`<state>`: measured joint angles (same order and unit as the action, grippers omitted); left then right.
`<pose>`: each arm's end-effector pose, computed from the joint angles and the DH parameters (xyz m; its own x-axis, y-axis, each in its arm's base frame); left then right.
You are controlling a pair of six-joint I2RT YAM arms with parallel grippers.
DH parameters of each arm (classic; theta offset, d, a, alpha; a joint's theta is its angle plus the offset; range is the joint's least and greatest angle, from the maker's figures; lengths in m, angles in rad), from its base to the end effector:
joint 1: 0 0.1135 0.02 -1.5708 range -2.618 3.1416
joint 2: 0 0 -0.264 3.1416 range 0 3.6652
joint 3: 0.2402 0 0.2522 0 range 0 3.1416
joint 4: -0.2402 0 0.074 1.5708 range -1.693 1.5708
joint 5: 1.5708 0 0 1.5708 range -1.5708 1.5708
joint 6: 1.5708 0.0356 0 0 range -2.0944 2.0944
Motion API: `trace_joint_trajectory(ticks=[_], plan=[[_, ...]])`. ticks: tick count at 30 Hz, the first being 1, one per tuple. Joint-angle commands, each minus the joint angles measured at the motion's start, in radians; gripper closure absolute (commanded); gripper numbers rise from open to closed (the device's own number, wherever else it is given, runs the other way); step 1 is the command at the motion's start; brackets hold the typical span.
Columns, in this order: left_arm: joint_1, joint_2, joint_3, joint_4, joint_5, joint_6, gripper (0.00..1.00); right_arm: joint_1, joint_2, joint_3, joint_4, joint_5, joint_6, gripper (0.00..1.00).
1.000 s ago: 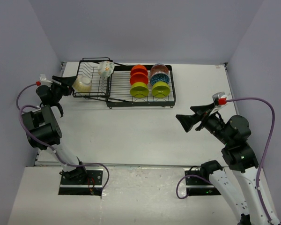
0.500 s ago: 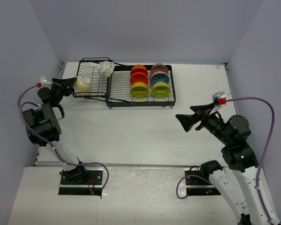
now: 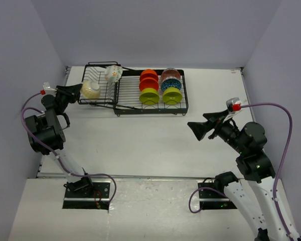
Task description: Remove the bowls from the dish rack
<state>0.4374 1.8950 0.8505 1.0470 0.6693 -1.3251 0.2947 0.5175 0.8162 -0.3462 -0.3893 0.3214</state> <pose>0.3544 0.1414 0.1823 -0.2224 -0.9437 -0.2447 0.0581 0.2377 -0.9696 0.1050 0.0460 0.3685 -0.2426 0.2318 -0.9420 -0.5848 0.7398 0.3326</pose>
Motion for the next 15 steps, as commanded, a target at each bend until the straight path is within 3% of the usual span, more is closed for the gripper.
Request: trace_joint_trajectory(ticks=[1, 15], plan=[[-0.02, 0.015, -0.01, 0.027, 0.024, -0.013, 0.75, 0.001, 0.009, 0.0, 0.035, -0.022, -0.007, 0.01], [-0.075, 0.038, 0.044, 0.018, 0.029, -0.019, 0.78, 0.001, 0.013, 0.0, 0.036, -0.02, -0.007, 0.01]])
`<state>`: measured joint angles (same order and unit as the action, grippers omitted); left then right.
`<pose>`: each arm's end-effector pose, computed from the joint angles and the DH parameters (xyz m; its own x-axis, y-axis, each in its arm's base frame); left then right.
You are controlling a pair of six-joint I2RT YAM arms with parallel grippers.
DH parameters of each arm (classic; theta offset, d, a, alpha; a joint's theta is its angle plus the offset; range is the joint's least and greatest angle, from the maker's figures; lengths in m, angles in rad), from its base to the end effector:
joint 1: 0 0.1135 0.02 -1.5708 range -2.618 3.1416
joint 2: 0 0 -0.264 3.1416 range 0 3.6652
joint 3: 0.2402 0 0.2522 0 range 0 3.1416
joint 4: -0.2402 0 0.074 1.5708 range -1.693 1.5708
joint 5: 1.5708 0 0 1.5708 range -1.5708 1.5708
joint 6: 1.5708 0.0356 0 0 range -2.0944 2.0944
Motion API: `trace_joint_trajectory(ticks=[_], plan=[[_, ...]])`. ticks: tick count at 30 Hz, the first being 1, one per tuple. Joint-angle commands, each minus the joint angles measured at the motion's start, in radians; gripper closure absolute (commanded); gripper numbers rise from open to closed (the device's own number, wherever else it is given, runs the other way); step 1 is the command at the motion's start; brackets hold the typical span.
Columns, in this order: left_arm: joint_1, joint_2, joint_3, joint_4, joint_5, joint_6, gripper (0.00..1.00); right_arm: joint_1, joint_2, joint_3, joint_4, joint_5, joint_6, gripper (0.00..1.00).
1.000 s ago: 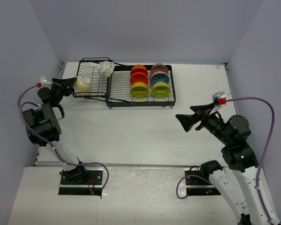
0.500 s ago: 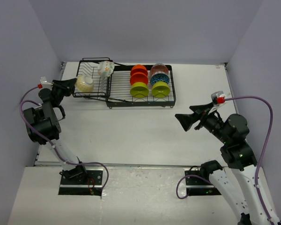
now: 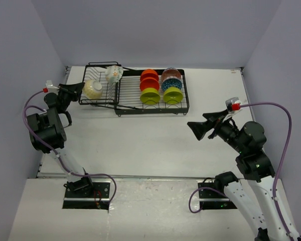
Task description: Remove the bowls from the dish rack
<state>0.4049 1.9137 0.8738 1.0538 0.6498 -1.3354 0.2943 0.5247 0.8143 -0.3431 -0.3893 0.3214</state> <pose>0.3641 0.1326 0.1827 -0.2327 -0.9421 -0.2414 0.0690 0.2316 -0.9704 0.1070 0.0466 0.3675 -0.2479 0.2303 -0.9410 -0.5826 0.7407 0.3347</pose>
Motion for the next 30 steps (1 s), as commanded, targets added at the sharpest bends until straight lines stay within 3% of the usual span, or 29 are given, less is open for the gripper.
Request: trace_joint_trajectory(ticks=[1, 15, 30], plan=[[-0.044, 0.019, 0.024, 0.011, 0.054, -0.01, 0.78, 0.002, 0.006, 0.002, 0.033, -0.02, -0.007, 0.01], [-0.049, -0.015, 0.039, -0.046, 0.106, 0.028, 0.73, 0.002, 0.006, 0.002, 0.032, -0.019, -0.008, 0.01], [-0.081, -0.047, 0.111, -0.298, 0.162, 0.151, 0.68, 0.002, 0.006, 0.002, 0.029, -0.017, -0.008, 0.01]])
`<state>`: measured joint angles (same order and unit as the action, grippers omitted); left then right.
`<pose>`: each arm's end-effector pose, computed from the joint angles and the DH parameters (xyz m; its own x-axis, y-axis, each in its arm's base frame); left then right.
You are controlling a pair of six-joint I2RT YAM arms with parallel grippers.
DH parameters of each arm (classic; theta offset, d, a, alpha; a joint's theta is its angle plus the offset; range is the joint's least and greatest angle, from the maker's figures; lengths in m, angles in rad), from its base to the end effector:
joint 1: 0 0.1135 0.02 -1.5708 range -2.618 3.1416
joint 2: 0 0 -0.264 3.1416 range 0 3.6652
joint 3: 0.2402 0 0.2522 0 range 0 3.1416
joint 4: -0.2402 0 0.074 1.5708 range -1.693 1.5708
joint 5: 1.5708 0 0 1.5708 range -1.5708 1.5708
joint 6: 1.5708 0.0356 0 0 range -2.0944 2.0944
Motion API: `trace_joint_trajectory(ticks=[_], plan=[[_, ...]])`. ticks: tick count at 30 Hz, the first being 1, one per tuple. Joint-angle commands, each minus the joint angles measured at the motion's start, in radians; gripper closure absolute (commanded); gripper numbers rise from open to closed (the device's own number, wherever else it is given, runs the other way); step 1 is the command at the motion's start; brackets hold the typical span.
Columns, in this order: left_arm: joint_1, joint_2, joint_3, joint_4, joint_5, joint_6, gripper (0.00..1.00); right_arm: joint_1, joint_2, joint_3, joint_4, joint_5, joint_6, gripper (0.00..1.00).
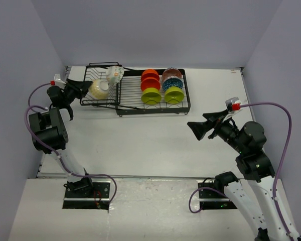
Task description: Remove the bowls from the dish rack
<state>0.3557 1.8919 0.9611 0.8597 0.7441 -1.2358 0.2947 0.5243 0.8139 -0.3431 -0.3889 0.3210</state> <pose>0.3812 0.1159 0.1962 -0.3780 -0.8816 -0.2825 0.0611 0.2807 -0.9578 0.1070 0.0466 0.3674 -0.2477 0.2299 -0.9412 -0.5827 0.7408 0.3343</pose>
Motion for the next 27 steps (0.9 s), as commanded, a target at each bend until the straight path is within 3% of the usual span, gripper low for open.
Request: trace_joint_trajectory(ticks=[1, 27], plan=[[-0.034, -0.024, 0.028, -0.106, 0.072, 0.049, 0.68, 0.001, 0.006, 0.002, 0.03, -0.018, -0.008, 0.01], [-0.092, -0.077, 0.079, -0.108, 0.158, -0.01, 0.68, 0.001, 0.014, 0.004, 0.03, -0.022, -0.01, 0.01]])
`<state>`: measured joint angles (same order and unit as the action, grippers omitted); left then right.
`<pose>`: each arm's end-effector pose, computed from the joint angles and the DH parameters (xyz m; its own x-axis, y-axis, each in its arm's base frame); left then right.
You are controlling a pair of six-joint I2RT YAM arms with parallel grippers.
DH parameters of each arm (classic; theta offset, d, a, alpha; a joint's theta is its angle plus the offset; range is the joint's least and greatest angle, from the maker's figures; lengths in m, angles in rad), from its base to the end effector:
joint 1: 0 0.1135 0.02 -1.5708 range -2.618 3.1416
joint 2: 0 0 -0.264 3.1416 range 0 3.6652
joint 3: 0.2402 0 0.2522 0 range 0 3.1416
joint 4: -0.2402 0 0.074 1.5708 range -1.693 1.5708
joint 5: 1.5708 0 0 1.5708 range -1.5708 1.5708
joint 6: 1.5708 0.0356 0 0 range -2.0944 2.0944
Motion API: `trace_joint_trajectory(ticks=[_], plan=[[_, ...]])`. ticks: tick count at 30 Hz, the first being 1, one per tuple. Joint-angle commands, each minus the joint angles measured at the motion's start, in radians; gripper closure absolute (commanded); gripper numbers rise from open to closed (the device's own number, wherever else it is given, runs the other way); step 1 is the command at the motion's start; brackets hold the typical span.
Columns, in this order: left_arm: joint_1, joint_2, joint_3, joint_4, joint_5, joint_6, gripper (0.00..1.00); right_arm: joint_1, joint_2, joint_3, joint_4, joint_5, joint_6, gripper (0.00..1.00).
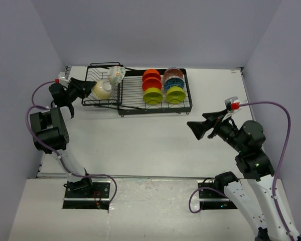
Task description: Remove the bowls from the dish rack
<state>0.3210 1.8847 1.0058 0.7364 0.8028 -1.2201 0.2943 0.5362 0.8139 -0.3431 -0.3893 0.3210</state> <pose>0.3893 0.1025 0.2002 -0.4750 -0.8455 -0.2441 0.0303 0.2616 -0.9647 0.1099 0.0474 0.3662 -0.2584 0.2267 -0.9391 -0.5789 0.7419 0.3384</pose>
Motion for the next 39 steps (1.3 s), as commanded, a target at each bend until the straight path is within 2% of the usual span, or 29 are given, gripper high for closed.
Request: trace_joint_trajectory(ticks=[1, 12, 17, 18, 20, 26, 31, 34, 35, 36, 37, 38, 39], plan=[[-0.062, -0.071, 0.034, 0.008, 0.099, -0.021, 0.68, 0.002, 0.002, 0.004, 0.03, -0.022, -0.008, 0.01], [-0.074, -0.081, 0.048, -0.041, 0.085, 0.014, 0.73, 0.0, -0.001, 0.004, 0.03, -0.022, -0.008, 0.01], [-0.076, -0.087, 0.053, -0.101, 0.072, 0.057, 0.85, 0.002, -0.001, 0.004, 0.03, -0.022, -0.008, 0.01], [-0.076, -0.09, 0.053, -0.11, 0.07, 0.073, 0.92, 0.003, -0.001, 0.002, 0.03, -0.022, -0.008, 0.01], [-0.076, -0.098, 0.062, -0.144, 0.064, 0.086, 1.0, 0.002, -0.001, 0.004, 0.03, -0.022, -0.008, 0.01], [-0.082, -0.174, 0.106, -0.247, 0.044, 0.149, 1.0, 0.002, 0.002, 0.004, 0.03, -0.02, -0.008, 0.01], [-0.094, -0.265, 0.16, -0.184, 0.049, 0.169, 1.0, 0.002, 0.002, 0.002, 0.033, -0.023, -0.008, 0.01], [-0.15, -0.34, 0.253, -0.219, 0.041, 0.29, 1.0, 0.0, 0.005, 0.001, 0.035, -0.023, -0.008, 0.01], [-0.211, -0.354, 0.292, -0.3, 0.018, 0.357, 1.0, 0.002, 0.004, 0.002, 0.035, -0.02, -0.008, 0.01], [-0.249, -0.366, 0.389, -0.515, -0.07, 0.536, 1.0, 0.002, 0.005, 0.002, 0.035, -0.013, -0.008, 0.01], [-0.298, -0.383, 0.436, -0.614, -0.127, 0.63, 1.0, 0.002, 0.001, 0.002, 0.033, 0.0, -0.007, 0.01], [-0.413, -0.392, 0.477, -0.714, -0.189, 0.707, 1.0, 0.002, -0.004, 0.004, 0.03, 0.016, -0.004, 0.01], [-0.474, -0.403, 0.526, -0.812, -0.268, 0.846, 1.0, 0.0, -0.013, 0.002, 0.03, 0.036, -0.002, 0.01]])
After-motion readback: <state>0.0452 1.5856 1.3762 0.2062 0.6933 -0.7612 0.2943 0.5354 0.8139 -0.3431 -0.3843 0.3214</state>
